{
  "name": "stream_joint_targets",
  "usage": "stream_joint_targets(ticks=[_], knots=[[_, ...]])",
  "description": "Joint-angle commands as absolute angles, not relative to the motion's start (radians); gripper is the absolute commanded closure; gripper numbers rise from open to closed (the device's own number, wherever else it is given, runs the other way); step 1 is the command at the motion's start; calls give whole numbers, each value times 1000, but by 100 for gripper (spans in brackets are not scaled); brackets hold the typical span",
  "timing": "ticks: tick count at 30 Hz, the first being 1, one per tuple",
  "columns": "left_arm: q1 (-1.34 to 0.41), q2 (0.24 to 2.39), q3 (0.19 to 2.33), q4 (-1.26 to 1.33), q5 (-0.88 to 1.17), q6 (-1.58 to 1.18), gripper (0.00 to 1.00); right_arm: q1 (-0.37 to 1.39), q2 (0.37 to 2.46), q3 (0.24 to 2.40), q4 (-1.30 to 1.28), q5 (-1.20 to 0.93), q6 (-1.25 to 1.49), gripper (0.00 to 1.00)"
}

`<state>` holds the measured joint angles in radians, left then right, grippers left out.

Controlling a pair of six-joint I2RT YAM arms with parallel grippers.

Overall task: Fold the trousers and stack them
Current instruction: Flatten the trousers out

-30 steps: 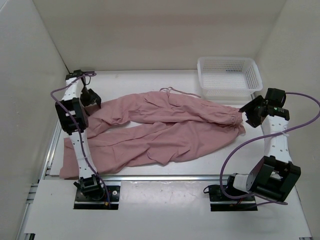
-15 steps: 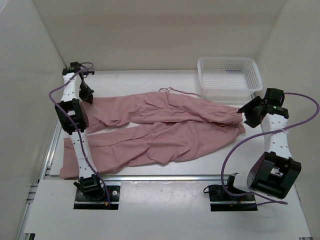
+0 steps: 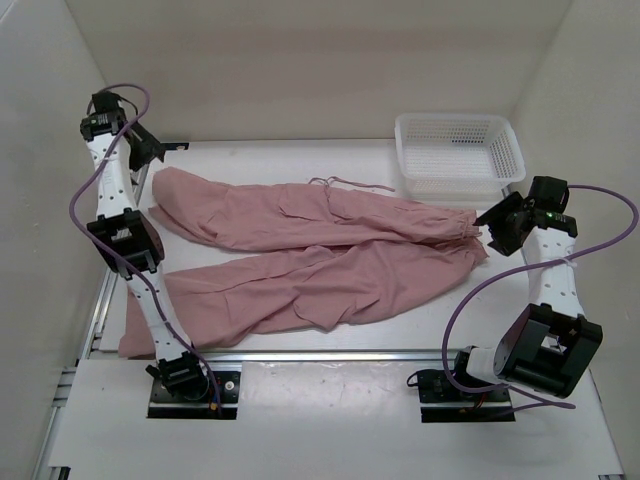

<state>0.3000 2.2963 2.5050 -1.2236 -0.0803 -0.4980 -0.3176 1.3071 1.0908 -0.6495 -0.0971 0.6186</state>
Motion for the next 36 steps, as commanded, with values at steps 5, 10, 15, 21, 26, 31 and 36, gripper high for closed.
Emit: stream_joint_targets(ticks=[5,10,15,21,26,31,36], knots=[[288,2130,2255,-1214,-112,-465,45,-316,1279,1101,-650,-104,592,34],[299,2074,2024,-1161,-89,-437,84,-316,1296,1080,-650,-117,572,37],[299,2120,1945,-1175,-52,-439,17,-316,1377,1101,-650,-94,572,17],[290,2132,1852,-1095,-18,-460,23,-316,1468,1147,-624,-158,584,14],[290,2235,1933,-1107,20,-492,19,-293,1535,1170,-624,-167,584,14],[279,2322,2034,-1098,38,-502,55,-275,1574,1181,-624,-158,584,14],[279,2327,2141,-1170,-1,-492,90,-265,1626,1212,-624,-149,584,14]])
